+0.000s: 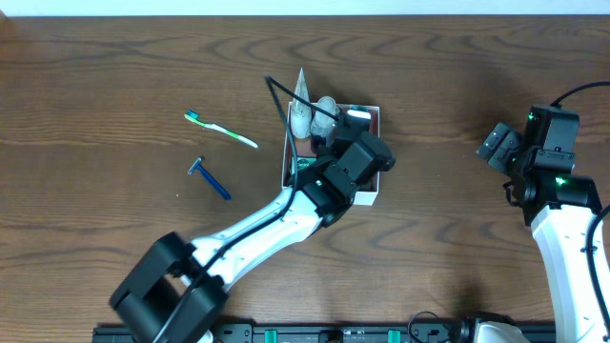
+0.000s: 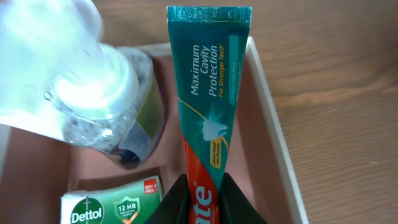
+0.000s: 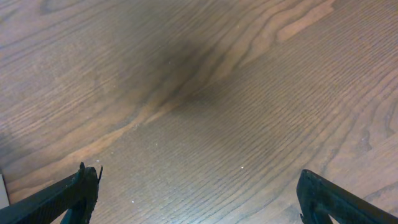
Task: Pack container
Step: 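Carry the toothpaste tube with the left gripper into the box, then release the toothpaste tube in the box's right side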
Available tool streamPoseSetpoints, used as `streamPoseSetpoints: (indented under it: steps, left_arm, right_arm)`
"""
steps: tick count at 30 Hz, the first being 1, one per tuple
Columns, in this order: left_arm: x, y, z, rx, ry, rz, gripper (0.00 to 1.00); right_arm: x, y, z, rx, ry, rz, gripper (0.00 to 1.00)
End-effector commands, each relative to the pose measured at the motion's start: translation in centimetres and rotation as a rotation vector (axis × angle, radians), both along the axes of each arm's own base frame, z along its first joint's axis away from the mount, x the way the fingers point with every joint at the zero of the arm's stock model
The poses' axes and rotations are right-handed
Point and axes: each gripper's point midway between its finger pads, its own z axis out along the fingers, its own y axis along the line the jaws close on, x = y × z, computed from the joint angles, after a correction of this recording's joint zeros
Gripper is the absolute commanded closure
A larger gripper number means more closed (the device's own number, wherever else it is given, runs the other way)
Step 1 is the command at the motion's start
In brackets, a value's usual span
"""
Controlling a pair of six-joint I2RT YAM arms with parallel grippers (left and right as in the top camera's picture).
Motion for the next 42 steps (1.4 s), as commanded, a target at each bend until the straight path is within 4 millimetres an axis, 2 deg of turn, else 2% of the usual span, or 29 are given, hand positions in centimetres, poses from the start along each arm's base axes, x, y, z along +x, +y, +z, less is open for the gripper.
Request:
streamPoseSetpoints:
  steps: [1,5,6,7,12,16,19,21,26,29,31,33,35,38,40,42]
  left_arm:
    - [0.7,0.2,-1.0,0.025,-0.009,0.041,0.85]
    - [0.8,0.6,-2.4,0.044,0.006,0.07,0.84]
    - [0.9,0.6,-2.5,0.045,0.007,0.071,0.77]
    - [0.9,0.7,-2.5,0.045,0.007,0.073,0.75]
    - [1.5,0.8,-2.0,0.027,-0.009,0.082,0.59]
    - [1.6,0.7,-0.7,0.028,-0.036,0.057,0.57]
    - [1.5,0.6,1.7,0.018,-0.079,0.028,0.57]
    - [1.0,0.5,4.0,0.007,-0.117,0.0,0.57]
    - [-1.7,0.8,10.4,-0.028,-0.204,-0.076,0.57]
    - [-3.1,2.9,12.7,-0.028,-0.214,-0.065,0.57]
    - [-3.2,5.3,13.4,-0.005,-0.217,0.004,0.56]
    - [-3.0,8.9,13.6,0.013,-0.202,0.138,0.56]
    - [-2.7,12.0,13.1,0.015,-0.169,0.26,0.56]
    - [-2.2,17.0,11.1,-0.009,-0.071,0.46,0.56]
    - [-2.1,19.6,9.4,-0.043,0.015,0.565,0.56]
    - [-1.9,21.5,7.7,-0.077,0.099,0.616,0.56]
  right_arm:
    - [0.0,-0.2,0.1,0.005,-0.004,-0.017,0.01]
    - [0.0,-0.2,0.1,0.005,-0.004,-0.017,0.01]
    - [0.0,-0.2,0.1,0.004,-0.004,-0.016,0.01]
    - [0.0,-0.2,0.1,0.005,-0.004,-0.017,0.01]
    - [0.0,-0.2,0.1,0.005,-0.004,-0.017,0.01]
    - [0.0,-0.2,0.1,0.005,-0.004,-0.017,0.01]
    - [0.0,-0.2,0.1,0.005,-0.004,-0.017,0.01]
    - [0.0,-0.2,0.1,0.005,-0.004,-0.017,0.01]
    - [0.0,-0.2,0.1,0.005,-0.004,-0.017,0.01]
    - [0.0,-0.2,0.1,0.005,-0.004,-0.017,0.01]
    - [0.0,-0.2,0.1,0.005,-0.004,-0.017,0.01]
    - [0.0,-0.2,0.1,0.004,-0.004,-0.016,0.01]
    - [0.0,-0.2,0.1,0.005,-0.004,-0.017,0.01]
    - [0.0,-0.2,0.1,0.005,-0.004,-0.017,0.01]
    - [0.0,-0.2,0.1,0.005,-0.004,-0.017,0.01]
    - [0.0,-0.2,0.1,0.005,-0.004,-0.017,0.01]
